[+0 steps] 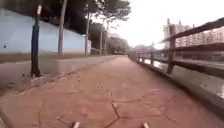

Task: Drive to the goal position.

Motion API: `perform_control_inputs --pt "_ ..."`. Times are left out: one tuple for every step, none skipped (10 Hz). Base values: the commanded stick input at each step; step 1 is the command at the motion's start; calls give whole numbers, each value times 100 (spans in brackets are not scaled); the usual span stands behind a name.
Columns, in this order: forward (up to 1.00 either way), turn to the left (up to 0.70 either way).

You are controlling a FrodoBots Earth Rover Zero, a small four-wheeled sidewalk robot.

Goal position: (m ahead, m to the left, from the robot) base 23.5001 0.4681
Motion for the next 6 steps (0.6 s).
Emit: perform_control_inputs --pt "70 0" --pt "70 0" --pt "70 0" --pt "70 0" --pt "70 0" --pt "70 0"
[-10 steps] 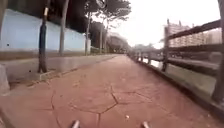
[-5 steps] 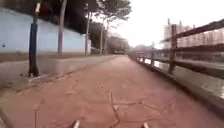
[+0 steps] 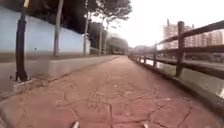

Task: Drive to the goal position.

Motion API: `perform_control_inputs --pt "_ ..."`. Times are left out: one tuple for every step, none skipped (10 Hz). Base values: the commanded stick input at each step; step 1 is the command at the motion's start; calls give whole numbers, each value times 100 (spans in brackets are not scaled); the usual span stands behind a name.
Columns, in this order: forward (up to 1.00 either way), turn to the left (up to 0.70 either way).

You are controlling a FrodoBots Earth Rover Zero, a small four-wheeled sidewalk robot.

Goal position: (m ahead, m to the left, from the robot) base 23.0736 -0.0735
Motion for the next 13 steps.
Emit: perform_control_inputs --pt "70 0" --pt "70 0" --pt "70 0" --pt "70 0" --pt "70 0" --pt "70 0" --pt "70 0" --pt "70 0" --pt "70 0" --pt "70 0" --pt "70 0" --pt "70 0" --pt "70 0"
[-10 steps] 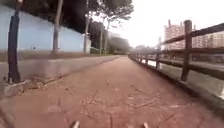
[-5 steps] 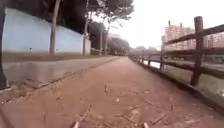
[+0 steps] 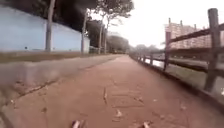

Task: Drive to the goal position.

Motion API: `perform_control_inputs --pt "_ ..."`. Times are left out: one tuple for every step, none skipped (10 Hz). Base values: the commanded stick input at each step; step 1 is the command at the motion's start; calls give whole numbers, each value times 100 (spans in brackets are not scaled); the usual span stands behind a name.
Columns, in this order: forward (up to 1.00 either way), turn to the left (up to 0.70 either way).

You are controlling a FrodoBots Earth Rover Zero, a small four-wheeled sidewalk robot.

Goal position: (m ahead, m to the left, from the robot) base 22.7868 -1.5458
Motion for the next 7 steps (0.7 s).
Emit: perform_control_inputs --pt "70 0" --pt "70 0" --pt "70 0" --pt "70 0" --pt "70 0" --pt "70 0" --pt "70 0"
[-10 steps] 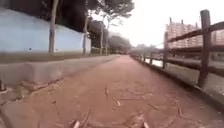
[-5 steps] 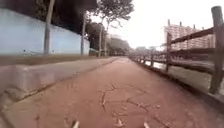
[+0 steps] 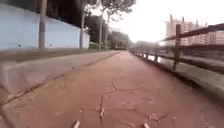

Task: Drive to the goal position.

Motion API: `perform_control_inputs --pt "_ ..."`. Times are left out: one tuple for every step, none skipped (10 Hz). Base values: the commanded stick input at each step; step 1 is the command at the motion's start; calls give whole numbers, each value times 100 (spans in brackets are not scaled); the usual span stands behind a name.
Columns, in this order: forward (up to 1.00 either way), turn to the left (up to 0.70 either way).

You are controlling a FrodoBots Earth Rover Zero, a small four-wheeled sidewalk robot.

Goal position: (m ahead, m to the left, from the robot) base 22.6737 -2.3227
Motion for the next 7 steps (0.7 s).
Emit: perform_control_inputs --pt "70 0" --pt "70 0" --pt "70 0" --pt "70 0" --pt "70 0" --pt "70 0" --pt "70 0"
